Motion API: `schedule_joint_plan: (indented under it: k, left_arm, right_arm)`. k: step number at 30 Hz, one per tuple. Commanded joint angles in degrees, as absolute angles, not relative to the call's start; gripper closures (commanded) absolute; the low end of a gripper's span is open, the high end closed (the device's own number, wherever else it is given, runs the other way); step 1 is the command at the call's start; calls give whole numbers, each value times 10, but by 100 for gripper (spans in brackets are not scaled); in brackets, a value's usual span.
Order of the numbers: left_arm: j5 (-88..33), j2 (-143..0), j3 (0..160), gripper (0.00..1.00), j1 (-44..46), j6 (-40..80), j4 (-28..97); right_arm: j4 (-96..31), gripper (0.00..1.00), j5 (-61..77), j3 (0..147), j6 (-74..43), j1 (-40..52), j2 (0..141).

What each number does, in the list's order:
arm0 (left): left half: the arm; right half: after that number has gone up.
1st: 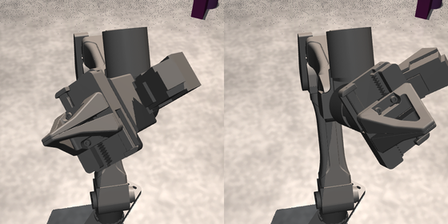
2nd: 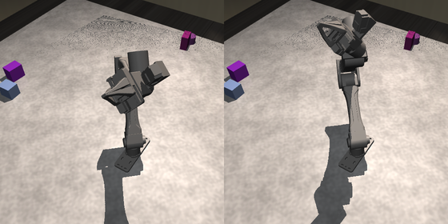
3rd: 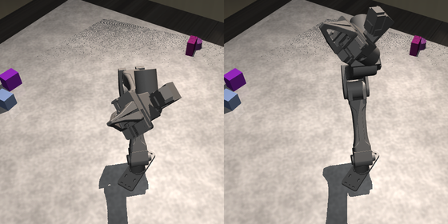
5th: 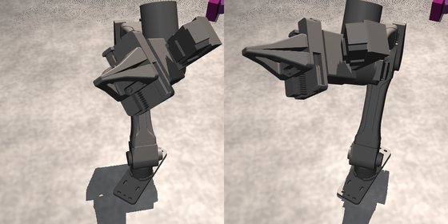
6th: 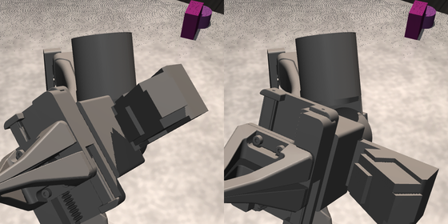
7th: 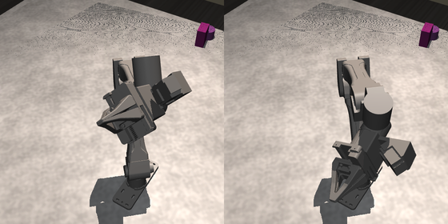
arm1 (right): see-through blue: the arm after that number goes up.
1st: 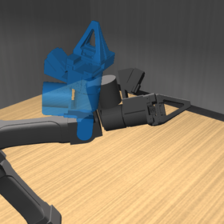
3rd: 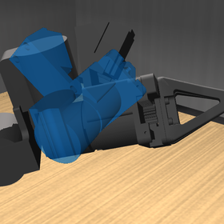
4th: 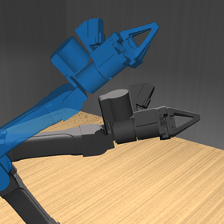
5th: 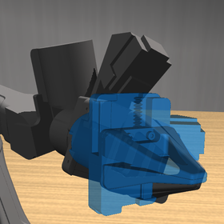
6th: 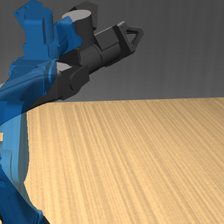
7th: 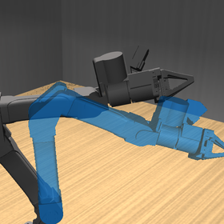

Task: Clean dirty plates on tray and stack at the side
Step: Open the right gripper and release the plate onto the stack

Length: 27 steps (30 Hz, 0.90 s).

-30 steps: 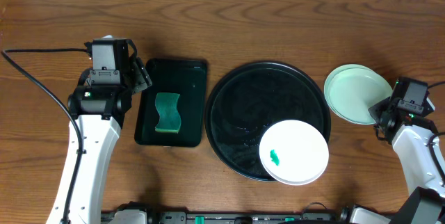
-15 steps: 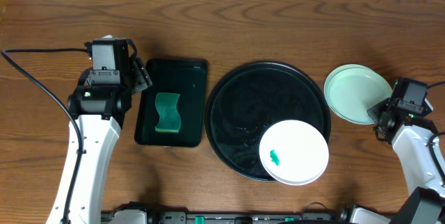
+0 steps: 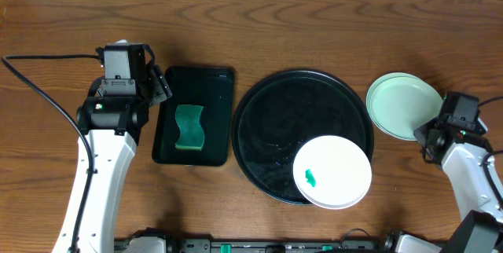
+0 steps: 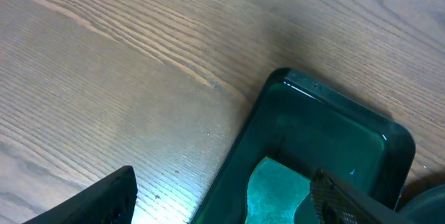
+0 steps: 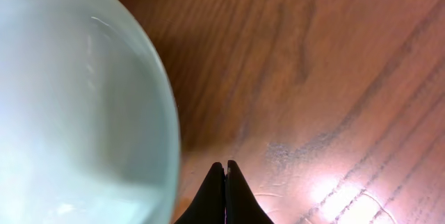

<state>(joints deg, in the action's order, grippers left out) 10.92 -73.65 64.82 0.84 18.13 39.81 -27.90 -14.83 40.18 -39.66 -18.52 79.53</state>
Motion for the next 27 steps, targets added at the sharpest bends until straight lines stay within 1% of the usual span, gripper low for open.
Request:
schedule_joint_plan:
  k: [1, 6, 9, 13, 21, 27]
  left_arm:
    - [121, -737, 657, 20, 7, 180, 398]
    - [121, -737, 657, 20, 7, 180, 398]
    - [121, -737, 657, 20, 7, 180, 398]
    - [121, -737, 657, 20, 7, 180, 398]
    - [121, -737, 657, 20, 7, 180, 398]
    - [121, -737, 657, 20, 7, 180, 398]
  right_arm:
    - [-247, 99, -162, 378, -396, -187, 789]
    - [-211, 99, -157, 360, -402, -187, 789]
    - [-176, 99, -115, 352, -400, -187, 789]
    - [-125, 99, -36, 343, -340, -187, 789]
    - [-131, 97, -29, 343, -336, -187, 789]
    - [-173, 95, -29, 342, -331, -187, 789]
